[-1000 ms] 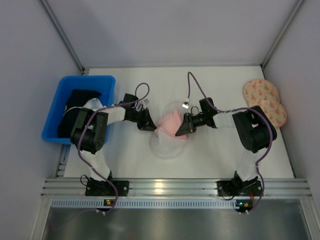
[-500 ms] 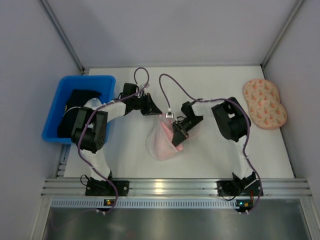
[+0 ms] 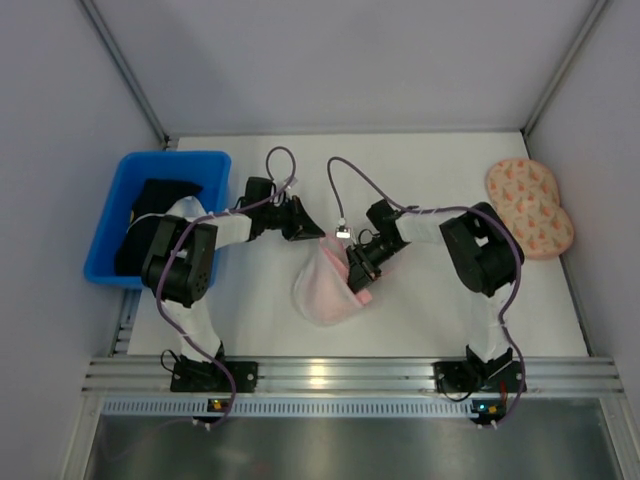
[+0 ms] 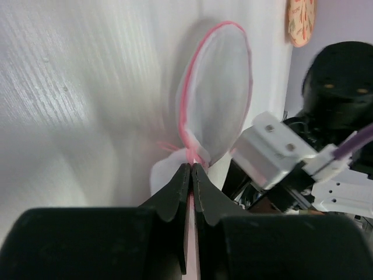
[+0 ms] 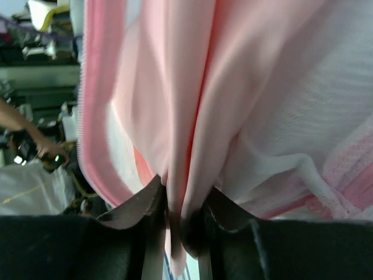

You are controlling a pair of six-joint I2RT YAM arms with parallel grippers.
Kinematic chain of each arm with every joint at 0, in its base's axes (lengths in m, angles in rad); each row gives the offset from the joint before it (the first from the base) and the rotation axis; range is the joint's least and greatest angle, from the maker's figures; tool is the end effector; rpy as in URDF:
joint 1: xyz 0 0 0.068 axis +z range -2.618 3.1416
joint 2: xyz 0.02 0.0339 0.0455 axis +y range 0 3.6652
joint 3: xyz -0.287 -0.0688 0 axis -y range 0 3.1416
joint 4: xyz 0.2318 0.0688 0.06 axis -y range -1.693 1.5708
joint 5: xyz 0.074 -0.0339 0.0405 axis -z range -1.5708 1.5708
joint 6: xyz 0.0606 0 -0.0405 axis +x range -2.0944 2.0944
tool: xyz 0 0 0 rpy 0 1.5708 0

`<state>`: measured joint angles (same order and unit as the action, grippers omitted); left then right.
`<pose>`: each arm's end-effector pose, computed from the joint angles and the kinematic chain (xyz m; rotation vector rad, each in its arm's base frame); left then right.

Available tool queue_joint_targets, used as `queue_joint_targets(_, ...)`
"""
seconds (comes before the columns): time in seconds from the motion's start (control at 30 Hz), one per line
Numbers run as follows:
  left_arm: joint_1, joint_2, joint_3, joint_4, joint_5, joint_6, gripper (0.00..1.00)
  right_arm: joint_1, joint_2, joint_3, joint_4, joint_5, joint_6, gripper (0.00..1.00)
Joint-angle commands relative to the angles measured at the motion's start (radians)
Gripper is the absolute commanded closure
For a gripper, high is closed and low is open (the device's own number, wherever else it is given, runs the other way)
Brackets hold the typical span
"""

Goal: Place the bra in the laundry bag and zip it closed

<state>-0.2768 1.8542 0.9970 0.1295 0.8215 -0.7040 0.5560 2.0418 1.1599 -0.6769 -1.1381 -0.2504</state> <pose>0.3567 -0.1475 0.1764 -0.0505 2.4356 -1.4236 0.2641 0.2289 0.1290 0.9993 -2.3179 -1.5980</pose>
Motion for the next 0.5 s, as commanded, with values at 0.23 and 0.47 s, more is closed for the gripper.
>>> queue_joint_targets(0.23, 0.005, -0.073, 0.018, 0.021, -0.022, 0.046, 0.9, 0.001, -0.135, 0.062, 0.355, 0.214, 0.384, 0.4)
queue_joint_targets(0.47, 0.004, -0.093, 0.038, -0.044, -0.027, 0.113, 0.86, -0.093, -0.259, 0.109, 0.064, 0.399, 0.203, 0.26)
